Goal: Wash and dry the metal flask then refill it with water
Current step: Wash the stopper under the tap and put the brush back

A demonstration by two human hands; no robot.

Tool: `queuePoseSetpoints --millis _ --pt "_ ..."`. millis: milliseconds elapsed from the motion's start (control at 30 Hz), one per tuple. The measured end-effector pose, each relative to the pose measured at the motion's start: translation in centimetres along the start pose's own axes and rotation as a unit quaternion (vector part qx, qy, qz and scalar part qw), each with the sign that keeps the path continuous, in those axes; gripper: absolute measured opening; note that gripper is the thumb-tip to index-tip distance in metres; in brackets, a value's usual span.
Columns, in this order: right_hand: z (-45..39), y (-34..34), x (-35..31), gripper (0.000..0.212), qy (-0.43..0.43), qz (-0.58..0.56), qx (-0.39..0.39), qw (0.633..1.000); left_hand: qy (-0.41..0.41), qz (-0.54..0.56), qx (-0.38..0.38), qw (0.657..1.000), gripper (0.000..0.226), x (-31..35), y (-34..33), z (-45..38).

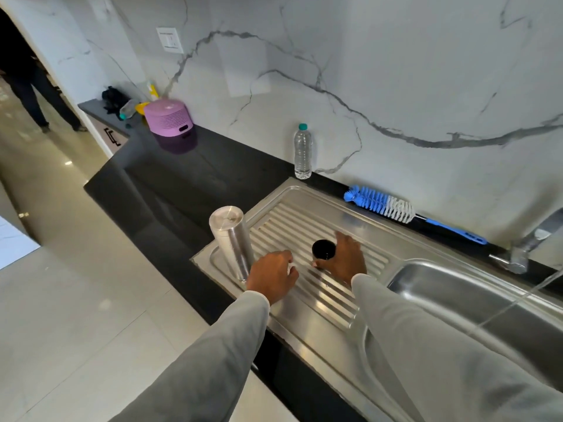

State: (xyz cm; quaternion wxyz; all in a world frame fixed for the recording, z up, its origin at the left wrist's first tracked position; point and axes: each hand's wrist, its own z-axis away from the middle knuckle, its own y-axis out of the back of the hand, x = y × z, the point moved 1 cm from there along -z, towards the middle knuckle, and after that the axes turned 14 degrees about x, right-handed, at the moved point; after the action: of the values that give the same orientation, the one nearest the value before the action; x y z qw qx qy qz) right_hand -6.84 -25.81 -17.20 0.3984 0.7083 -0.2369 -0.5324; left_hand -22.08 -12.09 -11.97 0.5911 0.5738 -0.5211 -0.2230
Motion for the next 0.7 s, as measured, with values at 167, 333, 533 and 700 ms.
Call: queuePoseSetpoints --millis 167,333,533,700 --pt "0.5 0.2 1.1 0.07 -0.051 -0.11 0.023 0.992 0.013 -0.003 -0.021 1.0 0.036 1.0 -1.4 -0.5" --pt "2.9 3.8 3.2 0.063 -0.109 -0.208 0.053 0.971 0.091 0.103 -0.064 0.988 0.03 3.4 -3.7 -1.2" --pt "6.5 9.3 7.7 0.065 -0.164 -0.306 0.097 0.933 0.279 0.421 -0.203 0.839 0.052 11.5 -6.4 -1.4" --pt "8.5 12.7 10.8 0.063 -0.168 -0.34 0.104 0.919 0.272 0.5 -0.243 0.786 0.046 17.3 -8.4 -0.9"
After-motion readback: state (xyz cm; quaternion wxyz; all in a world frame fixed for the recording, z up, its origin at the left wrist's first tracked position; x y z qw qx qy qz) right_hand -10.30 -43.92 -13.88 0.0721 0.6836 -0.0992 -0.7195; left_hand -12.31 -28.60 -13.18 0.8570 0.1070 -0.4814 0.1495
